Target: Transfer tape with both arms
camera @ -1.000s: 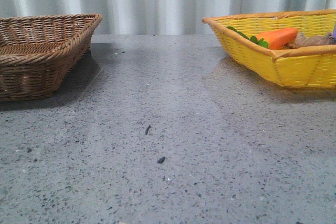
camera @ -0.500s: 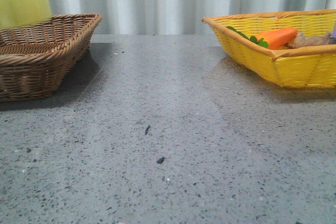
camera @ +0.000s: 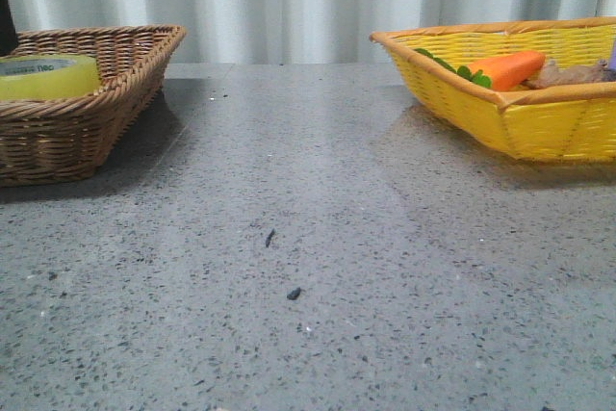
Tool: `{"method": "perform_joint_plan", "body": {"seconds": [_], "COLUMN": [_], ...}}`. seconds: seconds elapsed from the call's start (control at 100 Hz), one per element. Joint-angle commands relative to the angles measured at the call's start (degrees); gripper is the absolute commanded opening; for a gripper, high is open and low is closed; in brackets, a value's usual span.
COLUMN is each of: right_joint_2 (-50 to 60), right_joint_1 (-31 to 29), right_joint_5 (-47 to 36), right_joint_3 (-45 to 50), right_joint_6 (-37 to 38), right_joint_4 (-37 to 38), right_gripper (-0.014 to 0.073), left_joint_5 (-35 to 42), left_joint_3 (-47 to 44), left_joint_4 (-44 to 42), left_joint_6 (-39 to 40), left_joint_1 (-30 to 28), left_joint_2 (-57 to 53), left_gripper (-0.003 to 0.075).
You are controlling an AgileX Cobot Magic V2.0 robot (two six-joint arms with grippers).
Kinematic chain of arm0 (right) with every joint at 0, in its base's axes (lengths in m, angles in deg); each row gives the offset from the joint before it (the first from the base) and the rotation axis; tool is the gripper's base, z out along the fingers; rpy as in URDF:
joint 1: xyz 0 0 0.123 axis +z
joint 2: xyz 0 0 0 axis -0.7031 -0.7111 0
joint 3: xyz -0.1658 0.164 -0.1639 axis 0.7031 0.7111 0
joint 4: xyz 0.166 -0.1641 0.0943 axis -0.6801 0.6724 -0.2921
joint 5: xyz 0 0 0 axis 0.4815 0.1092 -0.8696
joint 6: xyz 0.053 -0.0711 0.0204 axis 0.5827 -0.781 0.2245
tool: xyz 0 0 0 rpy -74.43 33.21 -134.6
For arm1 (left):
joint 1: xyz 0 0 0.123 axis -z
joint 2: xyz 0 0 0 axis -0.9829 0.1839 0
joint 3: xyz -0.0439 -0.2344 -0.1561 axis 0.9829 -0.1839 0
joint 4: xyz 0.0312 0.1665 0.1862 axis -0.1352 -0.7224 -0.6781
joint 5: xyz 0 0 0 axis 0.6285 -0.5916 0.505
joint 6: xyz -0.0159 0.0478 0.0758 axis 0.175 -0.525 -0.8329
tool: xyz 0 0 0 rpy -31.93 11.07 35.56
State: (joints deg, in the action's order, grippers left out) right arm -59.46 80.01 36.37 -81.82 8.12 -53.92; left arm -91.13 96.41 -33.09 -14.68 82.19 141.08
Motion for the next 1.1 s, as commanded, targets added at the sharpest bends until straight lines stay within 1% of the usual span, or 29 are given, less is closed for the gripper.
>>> {"method": "perform_joint_plan", "body": {"seconds": [0.0, 0.12, 0.26, 0.36, 0.5, 0.65, 0.88, 1.01, 1.04, 1.09], "right_joint_2": [-1.22, -1.22, -1.22, -1.22, -1.22, -1.22, -1.11, -1.11, -1.11, -1.11], "right_joint_1": [-0.32, -0.32, -0.32, -0.32, -0.32, -0.32, -0.32, -0.32, -0.32, -0.32], "right_joint_5": [-4.47, -4.47, -4.47, -4.47, -4.32, -4.81, -4.81, -4.09, -3.62, -2.56], "right_joint_3": [-1.12, -1.12, -1.12, -1.12, -1.12, -0.41, 1.72, 3.22, 3.43, 3.59], "right_joint_6": [-0.2, -0.2, -0.2, -0.2, -0.2, -0.2, -0.2, -0.2, -0.2, -0.2], "right_joint_4": [1.33, 1.33, 1.33, 1.33, 1.46, 2.51, 2.51, 2.51, 2.31, 1.74], "right_gripper": [-0.0048, -0.0048, -0.0048, -0.0048, -0.0048, -0.0048, -0.0048, -0.0048, -0.0048, -0.0048], "left_joint_5": [2.11, 4.34, 7.55, 9.53, 13.88, 18.2, 25.41, 26.96, 26.96, 26.85], "left_joint_3": [1.57, 1.57, 1.57, 1.28, -2.95, -12.56, -33.4, -43.53, -45.78, -48.62], "left_joint_4": [2.14, 2.94, 4.19, 4.19, 4.09, 4.09, 4.09, 4.33, 4.42, 5.01], "left_joint_6": [0.71, 0.71, 0.71, 0.71, 0.71, 0.71, 0.71, 0.71, 0.71, 0.71], "left_joint_1": [-0.08, -0.08, 0.9, 3.15, 7.91, 11.13, 11.24, 11.24, 11.24, 11.24], "left_joint_2": [-4.44, -8.34, -15.8, -22.94, -33.15, -43.82, -60.13, -67.02, -68.55, -70.5], "left_gripper": [0.0375, 0.0374, 0.0365, 0.0365, 0.0365, 0.0365, 0.0365, 0.0363, 0.0354, 0.0318]}}
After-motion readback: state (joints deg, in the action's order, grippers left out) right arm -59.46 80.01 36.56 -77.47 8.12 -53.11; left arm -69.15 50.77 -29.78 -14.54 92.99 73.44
